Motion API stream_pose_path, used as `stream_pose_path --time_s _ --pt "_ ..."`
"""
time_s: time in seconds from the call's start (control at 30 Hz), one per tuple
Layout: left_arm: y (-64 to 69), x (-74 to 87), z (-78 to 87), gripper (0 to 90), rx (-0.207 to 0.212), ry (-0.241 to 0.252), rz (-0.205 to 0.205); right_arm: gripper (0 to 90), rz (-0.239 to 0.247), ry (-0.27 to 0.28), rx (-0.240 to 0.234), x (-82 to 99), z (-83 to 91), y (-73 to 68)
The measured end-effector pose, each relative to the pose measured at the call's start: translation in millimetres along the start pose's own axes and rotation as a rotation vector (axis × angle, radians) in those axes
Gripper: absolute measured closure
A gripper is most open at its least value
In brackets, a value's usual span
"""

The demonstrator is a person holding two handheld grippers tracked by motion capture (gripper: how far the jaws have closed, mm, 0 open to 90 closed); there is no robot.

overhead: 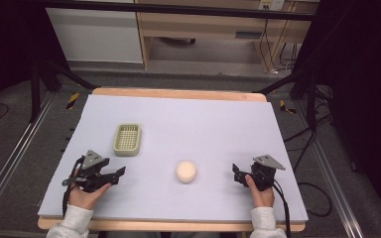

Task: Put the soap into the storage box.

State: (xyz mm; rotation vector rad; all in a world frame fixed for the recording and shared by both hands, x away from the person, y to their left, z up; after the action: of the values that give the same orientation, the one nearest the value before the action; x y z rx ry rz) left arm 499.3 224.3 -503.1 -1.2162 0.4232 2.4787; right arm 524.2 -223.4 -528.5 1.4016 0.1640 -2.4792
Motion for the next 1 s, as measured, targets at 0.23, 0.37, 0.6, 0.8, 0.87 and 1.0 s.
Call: stream_pose_path --time_s 0.23,0.37,0.6,0.8,0.87,1.0 --pt "13.4 0.6 -4.0 28.2 0.02 -0.013 -0.026 4.4 0.001 -0.004 0.001 0.2 -0.6 0.1" --pt "21.1 0.2 -6.9 27.7 0.031 -0.02 -0.044 4.4 0.005 -0.011 0.003 0.4 -1.0 -0.5" --pt "31.0 -2.7 -9.7 26.2 0.044 -0.022 -0.065 4.4 0.011 -0.009 0.014 0.3 -0.9 -0.5" --pt "39.2 -4.7 -13.4 25.7 0.057 -0.032 -0.073 4.4 0.008 -0.012 0.008 0.4 -0.8 -1.3" --pt "42.2 -5.2 -14.7 25.7 0.061 -0.038 -0.08 4.3 0.01 -0.013 0.007 0.4 -1.0 -1.3" --pt "49.9 -8.9 -16.6 25.7 0.075 -0.034 -0.083 4.4 0.013 -0.016 0.011 0.7 -1.6 -0.6"
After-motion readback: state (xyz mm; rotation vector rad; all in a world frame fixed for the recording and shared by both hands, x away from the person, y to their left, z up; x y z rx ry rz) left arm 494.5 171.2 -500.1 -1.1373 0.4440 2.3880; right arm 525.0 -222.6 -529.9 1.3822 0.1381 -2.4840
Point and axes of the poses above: each handheld gripper's, and its own axes: z roughly backward along the jaws, x roughly out of its underside, y roughly to its right, the point moved 8 cm from there along -z, roughly forward along the jaws, and after that the axes turned 6 degrees about z, right-handed, at the moved point
